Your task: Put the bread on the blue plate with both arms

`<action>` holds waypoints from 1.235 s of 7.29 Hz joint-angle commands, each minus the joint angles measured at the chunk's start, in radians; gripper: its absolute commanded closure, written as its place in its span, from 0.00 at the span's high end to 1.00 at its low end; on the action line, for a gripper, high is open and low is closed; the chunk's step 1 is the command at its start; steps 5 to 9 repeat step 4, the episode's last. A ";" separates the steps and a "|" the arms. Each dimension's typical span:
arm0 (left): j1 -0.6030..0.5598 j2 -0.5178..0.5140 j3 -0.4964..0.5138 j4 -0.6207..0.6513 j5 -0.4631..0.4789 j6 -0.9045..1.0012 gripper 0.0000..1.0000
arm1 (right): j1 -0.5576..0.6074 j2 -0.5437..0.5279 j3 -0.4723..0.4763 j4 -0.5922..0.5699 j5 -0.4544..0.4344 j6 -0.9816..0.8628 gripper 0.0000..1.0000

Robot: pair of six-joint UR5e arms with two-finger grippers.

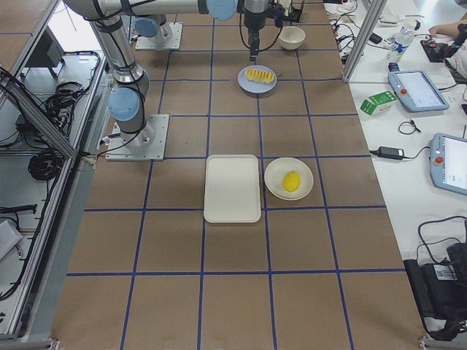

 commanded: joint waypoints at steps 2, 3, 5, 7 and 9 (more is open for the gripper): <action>0.000 0.002 0.000 0.002 -0.002 0.000 1.00 | -0.009 0.014 0.006 0.006 -0.052 -0.004 1.00; 0.000 0.002 -0.002 0.002 -0.002 0.000 1.00 | -0.009 0.014 0.006 -0.003 -0.038 -0.004 1.00; 0.002 0.002 -0.002 0.002 -0.002 0.000 1.00 | -0.009 0.013 0.011 -0.006 -0.038 -0.006 1.00; 0.002 0.002 -0.002 0.002 -0.002 0.000 1.00 | -0.009 0.013 0.011 -0.006 -0.038 -0.006 1.00; 0.002 0.002 -0.002 0.002 -0.002 0.000 1.00 | -0.009 0.013 0.011 -0.006 -0.038 -0.006 1.00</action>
